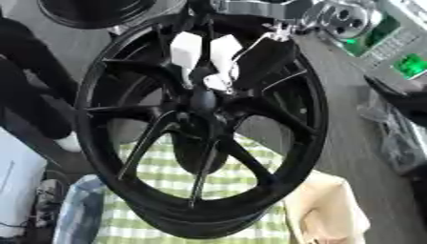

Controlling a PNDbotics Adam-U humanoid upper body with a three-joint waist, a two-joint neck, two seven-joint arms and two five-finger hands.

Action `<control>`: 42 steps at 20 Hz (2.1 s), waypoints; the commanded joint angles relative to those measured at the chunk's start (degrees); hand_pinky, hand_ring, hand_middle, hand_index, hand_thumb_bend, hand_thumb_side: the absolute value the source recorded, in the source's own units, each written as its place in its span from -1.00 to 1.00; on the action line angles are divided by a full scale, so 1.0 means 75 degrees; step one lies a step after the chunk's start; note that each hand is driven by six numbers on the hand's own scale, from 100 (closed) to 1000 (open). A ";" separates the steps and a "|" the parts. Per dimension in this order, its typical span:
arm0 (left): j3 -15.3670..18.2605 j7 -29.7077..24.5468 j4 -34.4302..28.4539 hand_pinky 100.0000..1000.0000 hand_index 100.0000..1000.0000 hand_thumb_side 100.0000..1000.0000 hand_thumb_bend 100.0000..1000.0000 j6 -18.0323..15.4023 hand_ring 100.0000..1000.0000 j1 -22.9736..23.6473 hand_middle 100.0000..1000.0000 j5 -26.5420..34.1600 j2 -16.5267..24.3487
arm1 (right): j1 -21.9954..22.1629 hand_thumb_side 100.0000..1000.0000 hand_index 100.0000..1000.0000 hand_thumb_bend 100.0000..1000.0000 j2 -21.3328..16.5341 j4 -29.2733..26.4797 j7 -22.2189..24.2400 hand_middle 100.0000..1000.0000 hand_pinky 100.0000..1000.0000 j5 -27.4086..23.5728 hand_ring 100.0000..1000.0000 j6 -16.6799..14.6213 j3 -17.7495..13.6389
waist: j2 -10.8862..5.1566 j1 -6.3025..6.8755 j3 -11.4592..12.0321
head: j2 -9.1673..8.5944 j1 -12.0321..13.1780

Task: Pull the pin out of the wheel hub.

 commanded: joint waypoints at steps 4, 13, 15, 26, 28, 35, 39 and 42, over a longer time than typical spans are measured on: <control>0.0009 -0.0068 -0.0075 0.40 0.35 0.56 -0.84 0.0012 0.25 -0.0037 0.12 -0.0025 0.0074 | -0.0324 -0.40 0.71 -0.79 -0.0167 0.0932 0.0392 0.56 0.76 -0.1027 0.65 -0.1103 -0.0541 | -0.0051 0.0032 0.0046 | 0.0044 0.0002; 0.0000 -0.0097 -0.0078 0.40 0.35 0.56 -0.84 0.0014 0.24 -0.0076 0.12 -0.0014 0.0074 | -0.0661 -0.46 0.73 -0.82 0.0139 0.2220 0.1154 0.58 0.78 -0.1334 0.67 -0.2112 -0.0792 | -0.0016 0.0043 0.0114 | 0.0044 -0.0070; -0.0005 -0.0105 -0.0079 0.40 0.35 0.56 -0.84 0.0014 0.24 -0.0092 0.12 -0.0013 0.0075 | -0.0695 -0.48 0.73 -0.80 0.0184 0.2401 0.1270 0.58 0.79 -0.1378 0.68 -0.2221 -0.0810 | -0.0005 0.0042 0.0132 | 0.0044 -0.0082; 0.0000 -0.0108 -0.0072 0.40 0.34 0.56 -0.85 0.0019 0.24 -0.0141 0.12 -0.0003 0.0082 | -0.0714 -0.58 0.76 -0.59 0.0273 0.2854 0.1992 0.50 0.82 -0.1456 0.70 -0.2850 -0.0772 | 0.0038 0.0015 0.0229 | 0.0044 -0.0213; -0.0001 -0.0113 -0.0074 0.40 0.34 0.56 -0.85 0.0018 0.24 -0.0149 0.12 -0.0003 0.0082 | -0.0697 -0.59 0.75 -0.58 0.0293 0.2910 0.2052 0.50 0.82 -0.1459 0.69 -0.2884 -0.0759 | 0.0042 0.0009 0.0237 | 0.0044 -0.0290; -0.0008 -0.0126 -0.0083 0.40 0.34 0.57 -0.85 0.0018 0.24 -0.0184 0.12 -0.0010 0.0075 | -0.0627 -0.63 0.70 -0.53 0.0383 0.3118 0.1902 0.43 0.78 -0.1170 0.66 -0.2754 -0.0730 | 0.0092 -0.0031 0.0313 | 0.0044 -0.0393; -0.0012 -0.0136 -0.0090 0.40 0.33 0.57 -0.85 0.0021 0.24 -0.0203 0.12 -0.0020 0.0074 | -0.0583 -0.65 0.70 -0.53 0.0416 0.3257 0.1691 0.43 0.78 -0.0978 0.65 -0.2701 -0.0733 | 0.0128 -0.0062 0.0363 | 0.0044 -0.0416; -0.0008 -0.0141 -0.0093 0.41 0.33 0.58 -0.85 0.0021 0.24 -0.0210 0.12 -0.0017 0.0073 | -0.0547 -0.67 0.72 -0.54 0.0449 0.3370 0.1633 0.43 0.78 -0.0892 0.65 -0.2723 -0.0716 | 0.0152 -0.0074 0.0399 | 0.0044 -0.0435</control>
